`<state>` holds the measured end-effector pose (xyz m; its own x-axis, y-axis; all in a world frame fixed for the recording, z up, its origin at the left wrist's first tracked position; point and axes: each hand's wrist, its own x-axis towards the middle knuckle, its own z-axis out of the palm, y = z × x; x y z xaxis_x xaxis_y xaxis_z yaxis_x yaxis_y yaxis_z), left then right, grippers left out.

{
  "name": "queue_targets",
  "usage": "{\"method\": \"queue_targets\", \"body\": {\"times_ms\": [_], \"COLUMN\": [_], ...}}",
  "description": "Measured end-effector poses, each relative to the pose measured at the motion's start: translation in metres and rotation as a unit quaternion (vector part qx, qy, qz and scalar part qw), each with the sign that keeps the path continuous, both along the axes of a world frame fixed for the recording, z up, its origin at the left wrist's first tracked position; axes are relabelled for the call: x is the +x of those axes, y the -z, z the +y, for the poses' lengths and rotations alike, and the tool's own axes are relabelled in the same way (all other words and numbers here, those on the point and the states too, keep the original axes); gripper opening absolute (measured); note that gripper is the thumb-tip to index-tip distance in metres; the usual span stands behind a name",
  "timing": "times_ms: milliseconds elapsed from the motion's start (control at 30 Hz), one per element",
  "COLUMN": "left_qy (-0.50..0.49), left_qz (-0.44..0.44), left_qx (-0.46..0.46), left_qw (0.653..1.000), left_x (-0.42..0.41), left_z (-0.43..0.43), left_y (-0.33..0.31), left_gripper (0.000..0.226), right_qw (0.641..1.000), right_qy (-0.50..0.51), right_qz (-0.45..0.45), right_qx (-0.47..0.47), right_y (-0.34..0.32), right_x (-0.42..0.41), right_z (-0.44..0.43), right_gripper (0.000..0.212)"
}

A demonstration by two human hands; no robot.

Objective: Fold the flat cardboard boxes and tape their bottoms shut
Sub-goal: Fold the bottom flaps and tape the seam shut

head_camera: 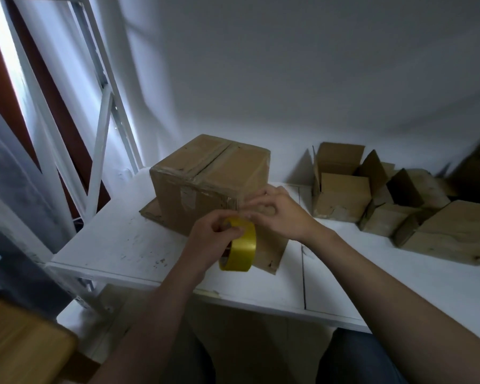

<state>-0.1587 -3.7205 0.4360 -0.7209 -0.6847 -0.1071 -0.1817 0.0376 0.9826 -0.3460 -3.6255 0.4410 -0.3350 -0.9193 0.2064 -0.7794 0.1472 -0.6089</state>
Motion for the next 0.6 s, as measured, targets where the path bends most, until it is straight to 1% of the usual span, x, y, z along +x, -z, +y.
{"method": "queue_targets", "body": {"times_ms": [33, 100, 133, 200, 300, 400, 500, 567, 600], "left_qy": [0.011, 0.033, 0.041, 0.054, 0.062, 0.048, 0.033, 0.019, 0.011], "left_qz": [0.003, 0.012, 0.016, 0.013, 0.017, 0.041, 0.064, 0.077, 0.08], "left_qx": [-0.008, -0.027, -0.037, -0.057, -0.065, -0.049, -0.054, -0.072, -0.094], "left_qw": [1.0, 0.999, 0.998, 0.997, 0.996, 0.997, 0.996, 0.994, 0.992], "left_x": [-0.004, -0.013, -0.017, -0.025, -0.035, -0.046, -0.057, -0.062, -0.063], "left_z": [0.006, 0.018, 0.024, 0.035, 0.05, 0.065, 0.077, 0.082, 0.084], "left_y": [-0.005, -0.014, -0.019, -0.027, -0.04, -0.053, -0.059, -0.062, -0.063], "left_gripper": [0.026, 0.025, 0.025, 0.025, 0.036, 0.048, 0.051, 0.049, 0.043], "right_qw": [0.999, 0.994, 0.991, 0.992, 0.996, 0.994, 0.974, 0.962, 0.959], "right_qy": [0.0, 0.016, 0.025, 0.03, 0.032, 0.066, 0.087, 0.105, 0.114], "right_qz": [-0.031, -0.11, -0.126, -0.112, -0.055, 0.051, 0.187, 0.238, 0.246], "right_qx": [0.019, -0.01, -0.03, -0.058, -0.064, -0.074, -0.093, -0.082, -0.077], "right_y": [-0.001, -0.013, -0.02, -0.032, -0.045, -0.057, -0.071, -0.079, -0.081], "right_x": [-0.001, 0.0, -0.001, -0.005, -0.009, -0.011, -0.01, -0.008, -0.007], "right_z": [0.007, 0.021, 0.028, 0.043, 0.062, 0.074, 0.085, 0.092, 0.095], "right_gripper": [0.03, 0.014, 0.006, 0.006, 0.009, 0.011, 0.013, 0.016, 0.016]}}
